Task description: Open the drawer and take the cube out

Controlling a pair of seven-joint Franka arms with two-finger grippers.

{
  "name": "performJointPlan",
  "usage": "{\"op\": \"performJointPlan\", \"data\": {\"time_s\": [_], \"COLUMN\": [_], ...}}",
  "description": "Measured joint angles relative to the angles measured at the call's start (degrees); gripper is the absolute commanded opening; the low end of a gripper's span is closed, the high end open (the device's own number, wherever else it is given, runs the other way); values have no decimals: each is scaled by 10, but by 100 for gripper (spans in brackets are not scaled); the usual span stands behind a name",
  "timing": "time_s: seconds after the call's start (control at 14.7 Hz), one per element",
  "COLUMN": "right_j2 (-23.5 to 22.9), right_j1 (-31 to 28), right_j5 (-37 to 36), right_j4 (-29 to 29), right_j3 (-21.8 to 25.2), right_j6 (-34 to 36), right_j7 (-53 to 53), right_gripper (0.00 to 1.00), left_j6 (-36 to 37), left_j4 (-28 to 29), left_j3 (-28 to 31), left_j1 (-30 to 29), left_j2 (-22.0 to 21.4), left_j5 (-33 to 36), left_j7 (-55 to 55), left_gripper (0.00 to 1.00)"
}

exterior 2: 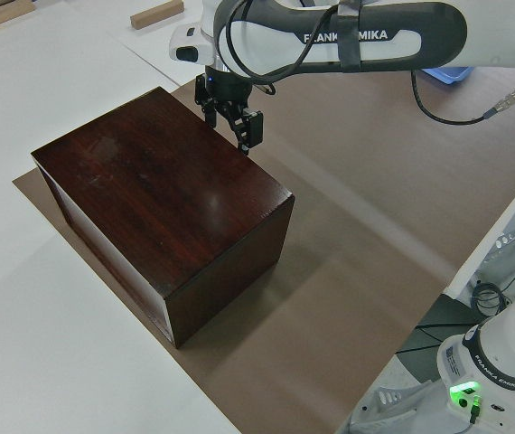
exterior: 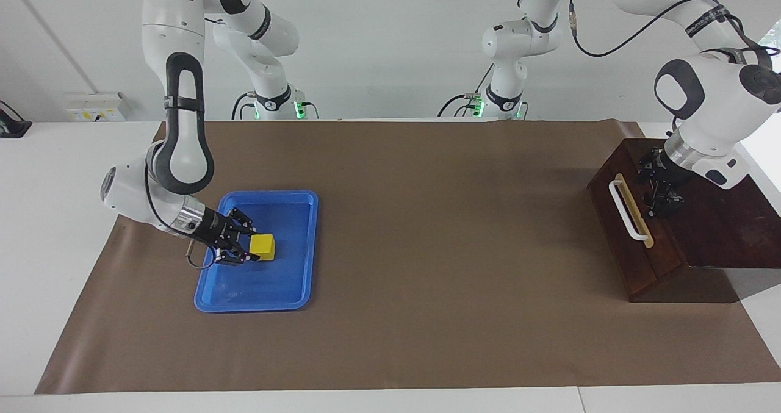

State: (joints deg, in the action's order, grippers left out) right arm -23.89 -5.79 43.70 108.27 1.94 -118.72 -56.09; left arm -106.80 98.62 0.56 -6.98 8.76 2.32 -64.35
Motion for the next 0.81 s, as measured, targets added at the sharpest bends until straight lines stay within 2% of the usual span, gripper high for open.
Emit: {"op": "performJointPlan", "data": {"time_s": [0.2,0.27,0.34,0.41,0.54,0.61,0.81], "right_j2": [2,2,2,3,3,3,6], "right_j1": [0,0,0,0,0,0,-1], "right_j5": [0,0,0,0,0,0,0], "right_j4": [6,7,8,8,9,9,9], "right_j3": [0,0,0,0,0,1,1], "right_j6": [-8,-9,-9,-11,-18,-21,-22], "right_j7": [5,6,7,11,13,13,13], "right_gripper": [1,7,23,46,72,81,97], "left_j6": [34,47,61,78,111,132,170], "left_j4": [-2,-2,-2,-2,-2,-2,-2], "left_j3": [-6,-8,-9,-10,-12,-12,-11], "left_j1": [7,17,29,41,61,67,69], "left_j2": [-37,-49,-59,-70,-88,-97,-107], "left_j5": [0,0,0,0,-1,-1,-15], "left_j7": [101,136,169,211,304,354,481], "left_gripper": [100,100,100,100,100,100,100]}}
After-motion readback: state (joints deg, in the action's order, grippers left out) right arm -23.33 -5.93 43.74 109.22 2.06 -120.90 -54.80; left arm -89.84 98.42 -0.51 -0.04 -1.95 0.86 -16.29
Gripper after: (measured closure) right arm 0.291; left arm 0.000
